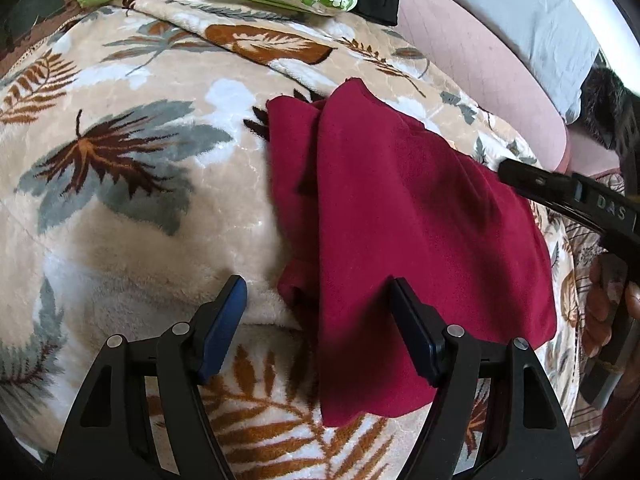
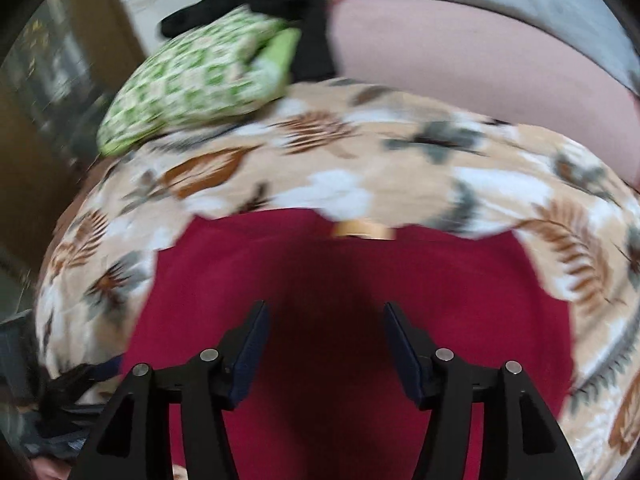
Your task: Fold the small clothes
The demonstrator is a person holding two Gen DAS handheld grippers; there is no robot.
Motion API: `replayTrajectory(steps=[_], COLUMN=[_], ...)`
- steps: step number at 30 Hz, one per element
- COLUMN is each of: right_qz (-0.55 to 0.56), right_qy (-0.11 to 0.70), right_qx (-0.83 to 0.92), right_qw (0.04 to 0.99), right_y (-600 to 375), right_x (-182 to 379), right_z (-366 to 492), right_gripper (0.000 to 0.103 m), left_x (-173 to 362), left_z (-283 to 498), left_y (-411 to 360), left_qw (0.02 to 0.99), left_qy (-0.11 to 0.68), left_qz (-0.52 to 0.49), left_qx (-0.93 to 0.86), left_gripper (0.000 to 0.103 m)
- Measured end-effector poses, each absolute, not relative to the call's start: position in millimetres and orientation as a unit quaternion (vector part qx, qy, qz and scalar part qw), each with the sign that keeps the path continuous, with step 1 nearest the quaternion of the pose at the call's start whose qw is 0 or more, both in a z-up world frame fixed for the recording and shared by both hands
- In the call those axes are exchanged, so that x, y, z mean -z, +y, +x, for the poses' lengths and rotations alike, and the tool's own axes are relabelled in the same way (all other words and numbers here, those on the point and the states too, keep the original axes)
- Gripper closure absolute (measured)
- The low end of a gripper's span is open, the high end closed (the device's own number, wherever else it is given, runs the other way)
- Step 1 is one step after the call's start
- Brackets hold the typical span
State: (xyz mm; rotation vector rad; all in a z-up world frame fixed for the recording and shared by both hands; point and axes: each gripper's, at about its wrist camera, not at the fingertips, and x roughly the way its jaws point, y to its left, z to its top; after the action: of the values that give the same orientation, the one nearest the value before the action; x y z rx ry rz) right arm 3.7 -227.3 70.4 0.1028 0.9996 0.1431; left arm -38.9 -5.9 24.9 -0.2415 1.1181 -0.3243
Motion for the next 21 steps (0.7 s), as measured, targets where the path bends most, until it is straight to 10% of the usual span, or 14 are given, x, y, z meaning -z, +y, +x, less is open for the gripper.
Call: replayTrajectory(steps=[21], right_qz=[-0.003], right_qy=[0.548], right_qx=[-0.131], right_qw=[0.826], right_y=[-97], right_x=[-34], right_z=[61], right_gripper=[0.039], left_x=[-20], left_z=[-49], left_y=[26], left_qw=[0.812], left_qy=[0.528], left_qz=[-0.18], left_qx=[0.17], left_gripper=[0.029])
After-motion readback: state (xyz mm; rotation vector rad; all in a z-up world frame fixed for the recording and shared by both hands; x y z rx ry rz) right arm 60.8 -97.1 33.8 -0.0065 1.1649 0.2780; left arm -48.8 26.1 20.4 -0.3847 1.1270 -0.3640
